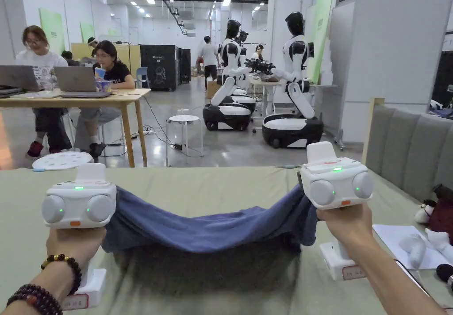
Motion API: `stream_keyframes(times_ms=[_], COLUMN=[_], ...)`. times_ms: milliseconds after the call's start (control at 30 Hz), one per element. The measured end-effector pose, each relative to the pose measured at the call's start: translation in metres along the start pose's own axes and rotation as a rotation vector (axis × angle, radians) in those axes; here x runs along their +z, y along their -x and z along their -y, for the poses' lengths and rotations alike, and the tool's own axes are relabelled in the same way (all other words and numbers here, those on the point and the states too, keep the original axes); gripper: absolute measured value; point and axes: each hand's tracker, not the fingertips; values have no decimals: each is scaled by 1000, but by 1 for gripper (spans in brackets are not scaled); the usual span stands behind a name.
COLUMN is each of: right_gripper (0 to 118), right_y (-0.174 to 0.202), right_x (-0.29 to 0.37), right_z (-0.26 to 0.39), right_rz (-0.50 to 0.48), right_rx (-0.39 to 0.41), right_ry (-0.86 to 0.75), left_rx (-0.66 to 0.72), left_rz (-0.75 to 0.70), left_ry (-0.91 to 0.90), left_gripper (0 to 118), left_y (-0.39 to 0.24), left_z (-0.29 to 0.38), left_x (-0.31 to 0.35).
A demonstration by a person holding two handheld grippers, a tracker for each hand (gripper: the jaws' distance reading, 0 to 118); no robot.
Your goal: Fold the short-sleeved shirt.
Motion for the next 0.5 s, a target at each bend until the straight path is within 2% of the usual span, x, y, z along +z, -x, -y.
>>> stream_keyframes(times_ms=[100, 267, 500], right_gripper=[1, 1, 1], right_y=[0, -4, -12], right_x=[38, 95, 121], right_z=[31, 85, 161], right_rz=[0, -33, -84], right_rx=[5, 97, 107], right_ry=[12, 37, 211], left_rx=[-17, -125, -139], left_rz=[24, 21, 19], left_ry=[5, -7, 60], left_gripper=[3, 3, 3], left_y=[6, 21, 48], left_z=[34, 87, 151], left_x=[30, 68, 92])
